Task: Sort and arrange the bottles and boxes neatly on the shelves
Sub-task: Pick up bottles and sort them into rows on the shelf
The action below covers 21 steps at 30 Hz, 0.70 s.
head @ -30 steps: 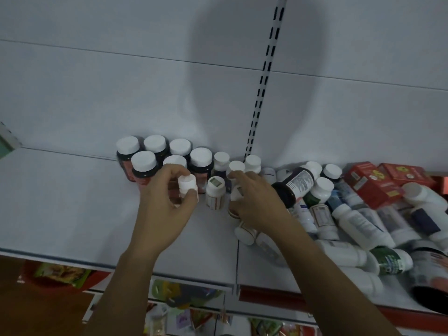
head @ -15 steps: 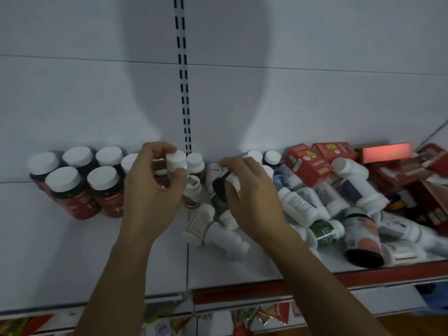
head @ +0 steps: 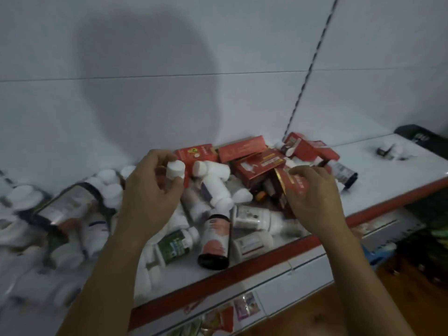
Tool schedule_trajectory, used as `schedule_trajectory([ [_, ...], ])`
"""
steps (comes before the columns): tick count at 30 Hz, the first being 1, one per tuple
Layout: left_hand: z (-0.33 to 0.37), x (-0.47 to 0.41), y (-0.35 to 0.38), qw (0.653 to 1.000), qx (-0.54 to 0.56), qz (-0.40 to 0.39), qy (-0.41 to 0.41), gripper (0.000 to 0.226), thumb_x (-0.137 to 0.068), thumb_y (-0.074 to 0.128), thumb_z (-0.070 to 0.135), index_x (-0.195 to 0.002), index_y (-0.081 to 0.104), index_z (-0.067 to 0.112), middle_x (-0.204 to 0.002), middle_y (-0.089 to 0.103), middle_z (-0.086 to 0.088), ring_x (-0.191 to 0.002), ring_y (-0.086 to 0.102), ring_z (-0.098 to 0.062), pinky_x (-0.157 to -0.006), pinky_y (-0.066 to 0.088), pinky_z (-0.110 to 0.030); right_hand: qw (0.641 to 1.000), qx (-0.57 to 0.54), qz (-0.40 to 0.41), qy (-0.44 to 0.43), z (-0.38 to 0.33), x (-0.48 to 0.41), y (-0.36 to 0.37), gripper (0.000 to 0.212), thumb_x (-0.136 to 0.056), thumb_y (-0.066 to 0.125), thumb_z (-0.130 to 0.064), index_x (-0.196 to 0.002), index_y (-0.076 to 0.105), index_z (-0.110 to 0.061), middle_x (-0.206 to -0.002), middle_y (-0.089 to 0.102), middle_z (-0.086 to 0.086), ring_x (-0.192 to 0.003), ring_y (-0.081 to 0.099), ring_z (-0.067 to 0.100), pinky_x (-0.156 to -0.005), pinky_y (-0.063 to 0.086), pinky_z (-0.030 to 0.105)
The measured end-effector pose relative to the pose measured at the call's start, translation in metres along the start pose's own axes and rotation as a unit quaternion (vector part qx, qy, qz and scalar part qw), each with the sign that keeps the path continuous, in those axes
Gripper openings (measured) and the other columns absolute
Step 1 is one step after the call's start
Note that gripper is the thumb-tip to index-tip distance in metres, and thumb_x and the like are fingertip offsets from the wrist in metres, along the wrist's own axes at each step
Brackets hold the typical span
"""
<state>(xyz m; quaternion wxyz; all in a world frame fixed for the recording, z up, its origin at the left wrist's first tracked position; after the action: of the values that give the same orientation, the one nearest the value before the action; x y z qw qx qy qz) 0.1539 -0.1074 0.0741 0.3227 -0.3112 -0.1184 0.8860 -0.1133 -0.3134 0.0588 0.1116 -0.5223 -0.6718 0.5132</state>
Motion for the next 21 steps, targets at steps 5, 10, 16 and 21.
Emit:
schedule_trajectory([
  [5, 0.057, -0.004, 0.113, 0.999, -0.012, -0.049, 0.016, 0.032, -0.089, 0.071, 0.02, -0.108, 0.054, 0.04, -0.104, 0.062, 0.025, -0.095, 0.06, 0.002, -0.067, 0.045, -0.018, 0.998, -0.057, -0.024, -0.001, 0.069, -0.018, -0.008, 0.04, -0.091, 0.067, -0.041, -0.125, 0.061, -0.02, -0.124, 0.057, 0.005, -0.114, 0.056, 0.028, -0.092, 0.051, 0.048],
  [10, 0.111, -0.012, 0.205, 0.996, 0.021, -0.086, 0.024, 0.034, -0.088, 0.073, 0.023, -0.11, 0.055, 0.04, -0.107, 0.062, 0.028, -0.096, 0.061, 0.005, -0.07, 0.048, -0.006, 0.997, -0.065, -0.011, 0.027, 0.127, -0.026, -0.028, 0.03, -0.092, 0.067, -0.037, -0.121, 0.063, -0.029, -0.125, 0.063, -0.009, -0.117, 0.051, 0.02, -0.095, 0.046, 0.046],
  [16, 0.161, -0.034, 0.327, 0.975, -0.044, -0.208, 0.064, 0.036, -0.084, 0.068, 0.022, -0.114, 0.056, 0.038, -0.104, 0.063, 0.019, -0.083, 0.062, -0.001, -0.072, 0.051, -0.025, 0.99, 0.017, -0.071, 0.118, 0.247, -0.037, -0.047, 0.033, -0.094, 0.063, -0.035, -0.126, 0.056, -0.031, -0.123, 0.06, -0.004, -0.112, 0.052, 0.023, -0.093, 0.048, 0.045],
  [21, 0.197, -0.075, 0.44, 0.927, -0.142, -0.322, 0.128, 0.035, -0.082, 0.064, 0.023, -0.114, 0.058, 0.036, -0.105, 0.064, 0.006, -0.086, 0.06, -0.012, -0.082, 0.051, -0.036, 0.983, 0.02, -0.087, 0.162, 0.332, -0.041, -0.066, 0.041, -0.094, 0.062, -0.031, -0.134, 0.056, -0.025, -0.124, 0.058, 0.001, -0.107, 0.059, 0.021, -0.094, 0.05, 0.039],
])
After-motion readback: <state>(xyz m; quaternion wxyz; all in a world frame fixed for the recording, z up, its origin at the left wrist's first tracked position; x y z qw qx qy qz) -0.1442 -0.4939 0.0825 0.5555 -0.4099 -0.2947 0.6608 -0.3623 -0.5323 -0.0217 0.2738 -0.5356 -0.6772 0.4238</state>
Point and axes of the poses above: each hand's wrist, its own x-axis away from the middle knuckle, its own y-axis out of the palm, z = x × y, the point moved 9 cm from there along -x, towards the middle knuckle
